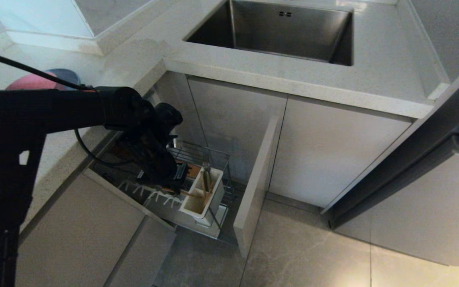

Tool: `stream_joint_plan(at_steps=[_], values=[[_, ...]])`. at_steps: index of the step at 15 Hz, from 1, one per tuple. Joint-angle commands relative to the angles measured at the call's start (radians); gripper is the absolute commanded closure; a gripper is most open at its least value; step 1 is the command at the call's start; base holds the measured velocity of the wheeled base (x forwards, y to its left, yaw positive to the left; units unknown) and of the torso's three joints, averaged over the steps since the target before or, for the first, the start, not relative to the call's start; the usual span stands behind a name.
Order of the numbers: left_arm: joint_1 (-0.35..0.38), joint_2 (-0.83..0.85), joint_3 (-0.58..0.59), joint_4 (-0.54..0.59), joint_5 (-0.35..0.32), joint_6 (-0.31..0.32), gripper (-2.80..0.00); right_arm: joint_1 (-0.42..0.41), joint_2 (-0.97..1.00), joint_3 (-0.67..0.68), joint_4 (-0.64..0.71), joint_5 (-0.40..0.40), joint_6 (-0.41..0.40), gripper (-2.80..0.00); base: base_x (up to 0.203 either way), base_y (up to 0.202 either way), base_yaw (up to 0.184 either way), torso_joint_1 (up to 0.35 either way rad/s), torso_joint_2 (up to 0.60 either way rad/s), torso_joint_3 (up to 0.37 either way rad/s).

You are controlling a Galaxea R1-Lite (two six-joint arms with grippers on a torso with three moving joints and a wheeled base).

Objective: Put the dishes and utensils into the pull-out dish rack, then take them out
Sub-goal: Take the chopsticks out of the cupboard

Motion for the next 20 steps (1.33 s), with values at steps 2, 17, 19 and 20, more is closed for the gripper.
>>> stream_joint_plan(at_steps=[2,17,19,20], values=[[-0.013,-0.1,0.001,0.031,0.021,-0.011,0.0,0.0,0.001,0.0,0.0,0.0,0.0,0.0,0.0,0.0,0.0,0.0,0.0,0.0],[-0.166,-0.657,0.0,0.185,0.094,-0.037,0.0,0.0,0.001,0.0,0.0,0.0,0.0,0.0,0.0,0.0,0.0,0.0,0.0,0.0],[-0.167,-0.758,-0.002,0.164,0.096,-0.036,0.0,0.0,0.001,0.0,0.0,0.0,0.0,0.0,0.0,0.0,0.0,0.0,0.0,0.0],[-0.158,-0.803,-0.003,0.139,0.097,-0.035,0.0,0.0,0.001,0.0,0.001,0.0,-0.001,0.0,0.0,0.0,0.0,0.0,0.0,0.0]])
